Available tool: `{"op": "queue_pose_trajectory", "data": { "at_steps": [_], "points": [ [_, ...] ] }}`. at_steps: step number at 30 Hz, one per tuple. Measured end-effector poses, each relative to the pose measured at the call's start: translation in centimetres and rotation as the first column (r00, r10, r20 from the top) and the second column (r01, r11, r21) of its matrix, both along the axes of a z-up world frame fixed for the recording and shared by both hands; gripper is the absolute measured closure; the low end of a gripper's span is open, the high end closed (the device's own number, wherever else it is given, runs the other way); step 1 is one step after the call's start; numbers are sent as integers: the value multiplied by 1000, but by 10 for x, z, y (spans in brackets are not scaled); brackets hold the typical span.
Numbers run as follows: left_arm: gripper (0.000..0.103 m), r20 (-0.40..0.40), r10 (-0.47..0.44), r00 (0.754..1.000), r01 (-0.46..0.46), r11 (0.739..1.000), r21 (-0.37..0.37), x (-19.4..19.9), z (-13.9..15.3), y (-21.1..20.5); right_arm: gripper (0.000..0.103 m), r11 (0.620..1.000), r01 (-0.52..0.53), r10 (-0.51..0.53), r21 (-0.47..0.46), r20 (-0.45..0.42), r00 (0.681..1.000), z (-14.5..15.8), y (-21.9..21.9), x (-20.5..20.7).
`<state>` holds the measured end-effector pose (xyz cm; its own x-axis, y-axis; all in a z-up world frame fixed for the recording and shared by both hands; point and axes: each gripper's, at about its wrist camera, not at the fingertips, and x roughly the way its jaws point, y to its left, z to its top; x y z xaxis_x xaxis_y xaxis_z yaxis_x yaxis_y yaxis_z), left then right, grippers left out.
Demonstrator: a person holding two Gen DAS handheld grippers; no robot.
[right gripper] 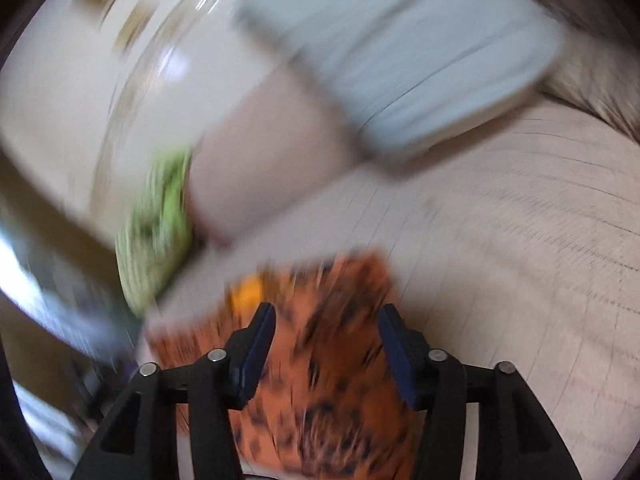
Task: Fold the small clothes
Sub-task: 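Lay the hem down near the collar and open both tools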
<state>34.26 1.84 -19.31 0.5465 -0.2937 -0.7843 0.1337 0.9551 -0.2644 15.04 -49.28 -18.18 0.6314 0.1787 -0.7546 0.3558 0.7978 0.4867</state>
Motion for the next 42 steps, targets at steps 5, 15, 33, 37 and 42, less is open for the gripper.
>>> {"op": "queue_pose_trajectory", "data": {
  "at_steps": [5, 15, 33, 37, 42],
  "points": [
    [30, -7, -80, 997, 80, 996, 44, 7, -17, -30, 67, 974, -202, 177, -105, -213, 961, -50, 84, 15],
    [30, 29, -11, 1000, 14, 994, -106, 94, -37, -29, 68, 962, -130, 68, -238, -254, 965, -77, 57, 151],
    [29, -161, 247, 955, -244, 969, 42, 29, -35, 63, 67, 939, -293, 239, -181, -269, 933, -115, 203, 178],
    [26, -122, 284, 951, -288, 958, -15, 2, -19, 65, 65, 974, -226, 228, 28, -163, 960, -71, 174, 141],
    [20, -72, 273, 959, -275, 961, -27, -41, -5, 37, 20, 991, -130, 130, -1, -15, 991, -23, 100, -5]
  ]
}}
